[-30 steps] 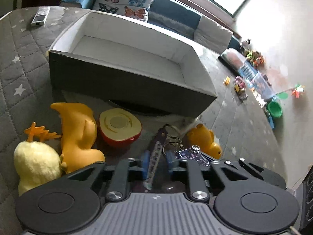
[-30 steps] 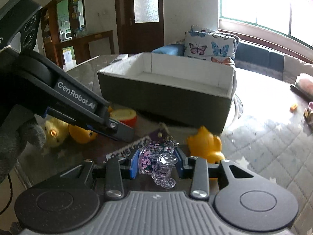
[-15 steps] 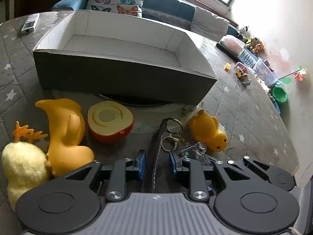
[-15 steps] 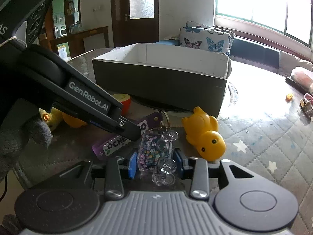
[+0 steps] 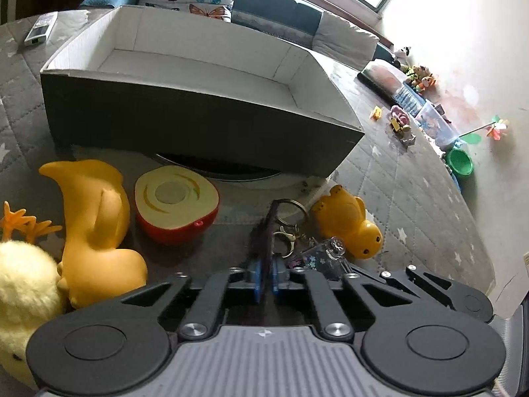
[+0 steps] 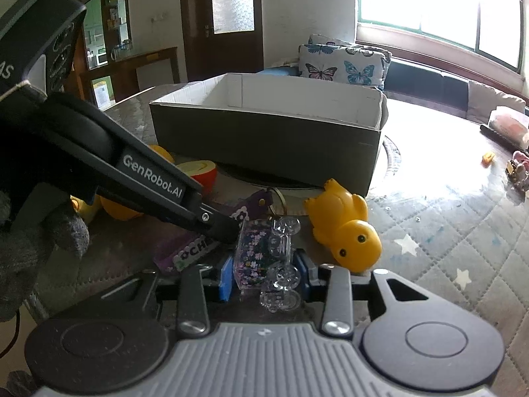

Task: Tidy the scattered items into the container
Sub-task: 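Carry the strap and keychain together with both grippers over the cardboard box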

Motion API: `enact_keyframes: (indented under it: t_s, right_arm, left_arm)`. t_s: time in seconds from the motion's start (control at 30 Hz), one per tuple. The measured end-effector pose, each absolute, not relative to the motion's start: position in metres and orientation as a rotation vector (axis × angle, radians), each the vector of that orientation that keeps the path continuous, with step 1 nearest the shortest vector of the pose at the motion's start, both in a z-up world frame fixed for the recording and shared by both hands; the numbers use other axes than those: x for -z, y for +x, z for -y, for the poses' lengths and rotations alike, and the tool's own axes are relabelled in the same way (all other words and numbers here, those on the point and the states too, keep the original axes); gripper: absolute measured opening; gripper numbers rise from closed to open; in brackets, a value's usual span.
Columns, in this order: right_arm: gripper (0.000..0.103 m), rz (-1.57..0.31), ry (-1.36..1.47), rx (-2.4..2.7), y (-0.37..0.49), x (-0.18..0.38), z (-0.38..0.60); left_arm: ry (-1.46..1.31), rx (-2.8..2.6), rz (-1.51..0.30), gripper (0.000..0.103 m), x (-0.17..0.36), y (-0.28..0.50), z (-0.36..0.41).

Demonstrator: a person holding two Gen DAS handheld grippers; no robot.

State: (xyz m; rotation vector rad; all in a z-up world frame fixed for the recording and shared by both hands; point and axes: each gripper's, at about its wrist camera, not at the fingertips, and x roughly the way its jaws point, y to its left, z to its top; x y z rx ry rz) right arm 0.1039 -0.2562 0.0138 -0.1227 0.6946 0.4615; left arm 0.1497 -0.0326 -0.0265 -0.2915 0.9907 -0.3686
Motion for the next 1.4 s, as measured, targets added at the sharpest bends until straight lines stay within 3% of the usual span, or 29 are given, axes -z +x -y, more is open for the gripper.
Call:
enact_keyframes:
  t_s: [0.7,1.13,1.4]
  right_arm:
    - [0.036,-0.579,-0.118,-0.487,0.116,-0.072,0.257]
    - [0.036,-0.513,-0.125,-0.482,0.176,-0.108,0.245]
    - [0.036,-0.546,-0.136,-0.449,0.235,-0.104,0.241]
  left_arm:
    - [-0.356,0.42,-0.871,0.003,-0.033,0.153,0.021]
    - [-0.33,0.397,-0.803,0.003,-0.076,0.213,0.02]
    - [-0.318,0.368,-0.829,0.003,-0.069,0.266,0.019]
